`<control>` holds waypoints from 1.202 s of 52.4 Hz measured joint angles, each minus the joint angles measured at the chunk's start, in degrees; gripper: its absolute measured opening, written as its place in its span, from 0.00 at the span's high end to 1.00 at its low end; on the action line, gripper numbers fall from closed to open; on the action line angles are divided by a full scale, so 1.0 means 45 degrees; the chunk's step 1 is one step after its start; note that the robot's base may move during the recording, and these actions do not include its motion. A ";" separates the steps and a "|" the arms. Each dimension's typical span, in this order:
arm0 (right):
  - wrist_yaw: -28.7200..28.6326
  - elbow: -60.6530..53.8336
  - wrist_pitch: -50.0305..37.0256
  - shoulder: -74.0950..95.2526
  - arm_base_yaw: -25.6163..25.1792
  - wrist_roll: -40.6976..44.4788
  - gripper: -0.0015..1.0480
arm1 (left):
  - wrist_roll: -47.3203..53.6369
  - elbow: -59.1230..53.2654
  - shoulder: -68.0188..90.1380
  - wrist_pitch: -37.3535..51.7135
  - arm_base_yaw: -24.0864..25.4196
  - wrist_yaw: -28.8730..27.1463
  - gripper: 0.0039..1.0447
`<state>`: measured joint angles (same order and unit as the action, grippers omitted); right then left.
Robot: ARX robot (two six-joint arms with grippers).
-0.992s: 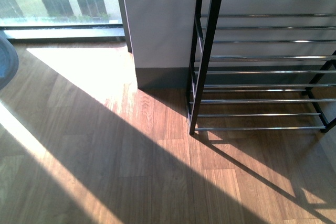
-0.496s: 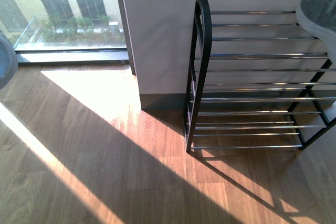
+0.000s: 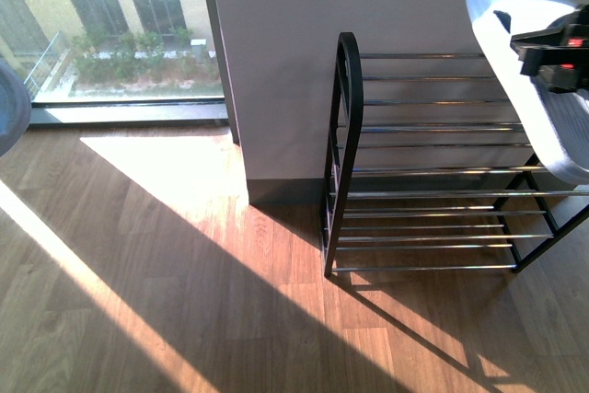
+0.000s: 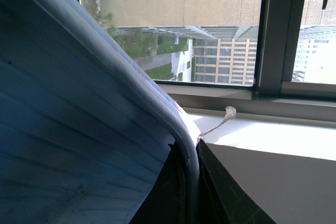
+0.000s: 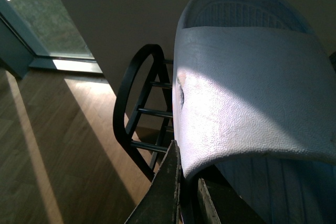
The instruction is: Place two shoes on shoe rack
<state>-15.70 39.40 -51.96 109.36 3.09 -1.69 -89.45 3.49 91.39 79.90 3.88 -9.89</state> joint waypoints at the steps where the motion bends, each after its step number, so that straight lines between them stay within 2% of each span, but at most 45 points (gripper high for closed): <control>1: 0.0068 0.0175 0.0097 0.0165 0.0015 0.0015 0.98 | 0.0000 0.0000 0.0000 0.0000 0.0000 0.0000 0.98; 16: 0.1768 0.4619 0.2433 0.4095 0.0083 0.0631 0.98 | 0.0000 0.0000 0.0000 0.0000 0.0000 0.0000 0.98; 33: 0.3026 0.8111 0.4158 0.6635 -0.0131 0.1025 0.98 | 0.0000 0.0000 0.0000 0.0000 0.0000 -0.0005 0.98; 41: 0.4192 1.0112 0.5406 0.7723 -0.0136 0.1258 0.98 | 0.0000 0.0000 0.0000 0.0000 0.0000 0.0000 0.98; 47: 0.5042 1.1079 0.6135 0.8111 -0.0126 0.1292 0.98 | 0.0000 0.0000 0.0000 0.0000 0.0000 0.0000 0.98; 52: 0.5187 1.1249 0.6314 0.8155 -0.0107 0.1302 0.98 | 0.0000 0.0005 0.0000 0.0000 0.0000 -0.0005 0.98; 63: 0.5022 0.9874 0.5285 0.7509 -0.0146 0.1239 0.57 | 0.0000 0.0000 0.0000 0.0000 0.0000 0.0000 0.98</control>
<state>6.90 83.83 -28.18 143.15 2.44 3.88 -89.45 3.49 91.39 79.90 3.88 -9.89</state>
